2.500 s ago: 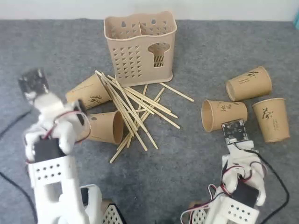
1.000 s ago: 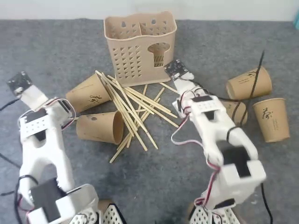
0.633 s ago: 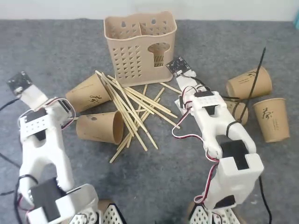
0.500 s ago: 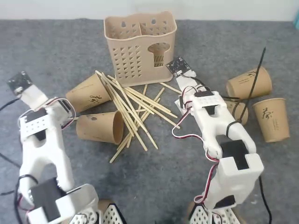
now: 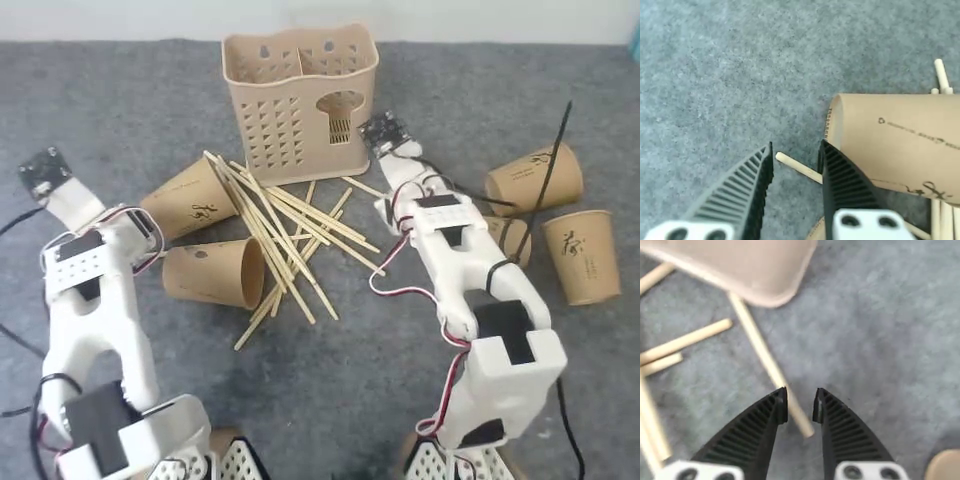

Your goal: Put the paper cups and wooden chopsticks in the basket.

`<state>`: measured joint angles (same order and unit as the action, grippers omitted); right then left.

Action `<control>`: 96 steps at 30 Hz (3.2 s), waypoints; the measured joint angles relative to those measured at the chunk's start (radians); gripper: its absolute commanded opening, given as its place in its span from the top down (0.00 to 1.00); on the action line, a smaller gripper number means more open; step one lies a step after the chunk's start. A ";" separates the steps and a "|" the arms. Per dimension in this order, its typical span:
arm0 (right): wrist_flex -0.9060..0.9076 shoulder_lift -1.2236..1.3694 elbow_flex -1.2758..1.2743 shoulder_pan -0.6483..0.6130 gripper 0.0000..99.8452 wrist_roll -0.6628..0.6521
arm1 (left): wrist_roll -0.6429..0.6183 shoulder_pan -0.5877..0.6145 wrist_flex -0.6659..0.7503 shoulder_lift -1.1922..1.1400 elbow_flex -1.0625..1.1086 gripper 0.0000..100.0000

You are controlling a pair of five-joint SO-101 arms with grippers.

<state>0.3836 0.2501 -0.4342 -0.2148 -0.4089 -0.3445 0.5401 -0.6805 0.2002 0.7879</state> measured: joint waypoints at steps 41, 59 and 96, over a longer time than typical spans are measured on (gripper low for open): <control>0.206 -0.014 0.021 -0.126 0.90 -0.014 | -0.005 -0.003 0.000 0.000 0.000 0.86; 0.213 0.034 0.043 -0.112 0.90 -0.014 | -0.005 -0.003 0.000 -0.003 0.000 0.86; 0.634 -0.971 -0.709 -0.203 0.99 -0.038 | -0.005 -0.003 0.000 -0.003 0.000 0.86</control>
<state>1.0173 -0.7211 -1.1431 -0.4173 -0.4473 -0.3491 0.5370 -0.6805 0.1972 0.7879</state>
